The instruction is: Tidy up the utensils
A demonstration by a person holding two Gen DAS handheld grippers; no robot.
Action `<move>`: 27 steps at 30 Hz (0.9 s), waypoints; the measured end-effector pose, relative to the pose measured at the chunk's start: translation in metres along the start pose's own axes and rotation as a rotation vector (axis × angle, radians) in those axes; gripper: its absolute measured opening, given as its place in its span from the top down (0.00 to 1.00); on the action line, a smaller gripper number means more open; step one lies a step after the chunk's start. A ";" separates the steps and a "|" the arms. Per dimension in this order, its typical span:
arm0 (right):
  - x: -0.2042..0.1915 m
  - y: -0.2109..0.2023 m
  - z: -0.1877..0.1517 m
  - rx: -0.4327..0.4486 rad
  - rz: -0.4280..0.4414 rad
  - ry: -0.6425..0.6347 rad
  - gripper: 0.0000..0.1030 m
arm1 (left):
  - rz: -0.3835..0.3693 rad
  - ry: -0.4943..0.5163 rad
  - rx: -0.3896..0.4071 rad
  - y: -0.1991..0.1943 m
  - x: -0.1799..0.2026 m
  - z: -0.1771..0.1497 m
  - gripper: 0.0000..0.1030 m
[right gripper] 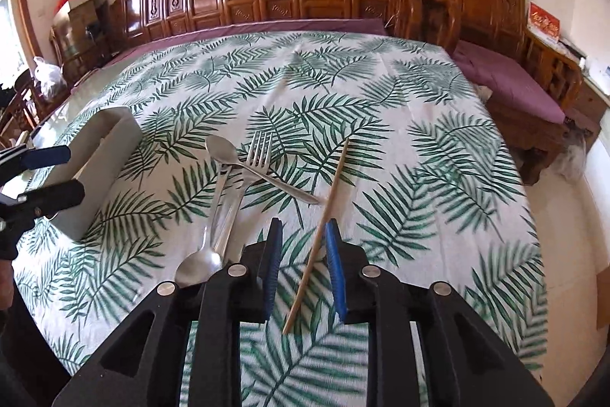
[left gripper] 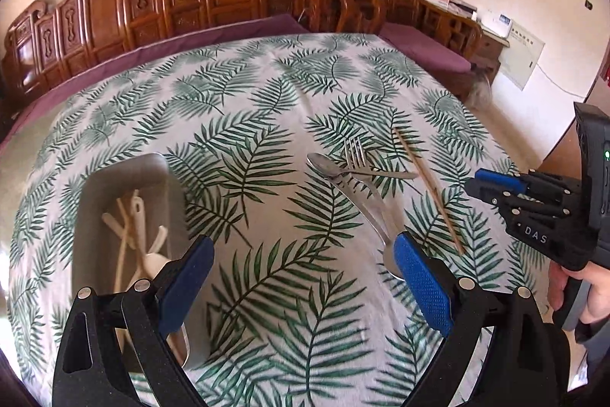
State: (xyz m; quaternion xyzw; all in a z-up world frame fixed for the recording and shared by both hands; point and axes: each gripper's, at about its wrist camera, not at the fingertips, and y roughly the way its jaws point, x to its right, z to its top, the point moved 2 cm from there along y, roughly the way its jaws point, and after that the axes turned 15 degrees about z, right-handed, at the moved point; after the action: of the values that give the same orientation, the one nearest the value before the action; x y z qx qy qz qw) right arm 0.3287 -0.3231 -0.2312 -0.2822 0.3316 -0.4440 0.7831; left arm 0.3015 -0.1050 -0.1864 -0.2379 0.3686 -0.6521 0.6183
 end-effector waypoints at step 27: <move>-0.044 0.131 0.070 -0.187 0.241 -0.206 0.64 | -0.024 -0.034 -0.045 0.030 -0.019 -0.008 0.11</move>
State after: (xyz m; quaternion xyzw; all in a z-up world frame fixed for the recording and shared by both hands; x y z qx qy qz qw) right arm 0.4322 -0.2150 -0.2723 -0.3559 0.3208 -0.2829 0.8309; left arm 0.3167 -0.0843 -0.2115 -0.2672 0.3699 -0.6469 0.6110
